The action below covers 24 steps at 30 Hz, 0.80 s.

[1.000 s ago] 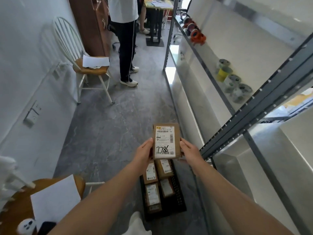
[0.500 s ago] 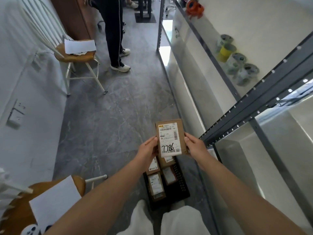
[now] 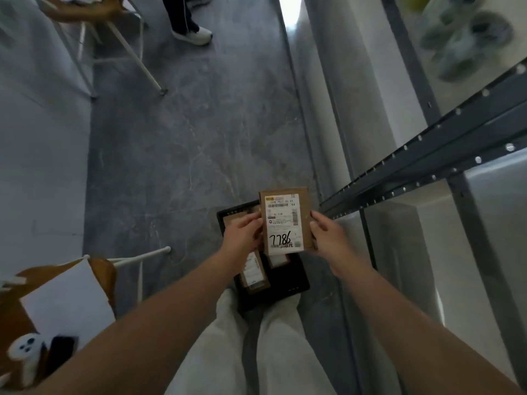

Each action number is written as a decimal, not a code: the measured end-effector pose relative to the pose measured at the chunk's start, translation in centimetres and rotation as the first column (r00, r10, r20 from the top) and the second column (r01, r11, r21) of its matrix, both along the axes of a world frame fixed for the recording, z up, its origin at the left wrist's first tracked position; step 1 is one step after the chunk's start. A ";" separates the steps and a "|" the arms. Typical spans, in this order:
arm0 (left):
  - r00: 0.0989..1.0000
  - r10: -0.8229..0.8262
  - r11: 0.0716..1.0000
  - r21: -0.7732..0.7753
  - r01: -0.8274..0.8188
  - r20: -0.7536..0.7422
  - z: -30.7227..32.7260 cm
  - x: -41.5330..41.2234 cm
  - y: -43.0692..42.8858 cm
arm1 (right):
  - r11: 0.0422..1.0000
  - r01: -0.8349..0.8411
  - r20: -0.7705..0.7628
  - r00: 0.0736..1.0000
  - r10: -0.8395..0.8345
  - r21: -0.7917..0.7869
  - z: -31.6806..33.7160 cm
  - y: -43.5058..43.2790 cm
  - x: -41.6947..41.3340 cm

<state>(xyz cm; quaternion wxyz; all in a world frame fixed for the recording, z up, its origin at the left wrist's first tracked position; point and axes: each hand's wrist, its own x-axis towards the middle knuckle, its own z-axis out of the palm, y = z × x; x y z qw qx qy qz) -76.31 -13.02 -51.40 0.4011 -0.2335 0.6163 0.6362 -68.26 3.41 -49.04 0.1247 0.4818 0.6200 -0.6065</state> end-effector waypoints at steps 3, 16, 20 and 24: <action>0.998 0.011 0.999 -0.054 -0.008 0.056 -4.9 0.9 1.0 | 0.998 0.013 0.062 0.998 -0.009 -0.054 -5.3 1.4 0.7; 0.975 0.023 0.963 -0.269 0.038 0.220 -27.9 6.1 3.6 | 0.965 -0.244 0.211 0.952 0.221 0.091 -29.9 3.7 4.4; 0.971 -0.035 0.943 -0.314 0.111 0.238 -34.5 7.2 3.5 | 0.939 -0.339 0.260 0.914 0.313 0.061 -37.0 2.8 4.9; 0.965 -0.060 0.885 -0.433 0.170 0.256 -40.9 7.1 2.4 | 0.917 -0.397 0.278 0.876 0.393 -0.045 -42.9 1.3 4.8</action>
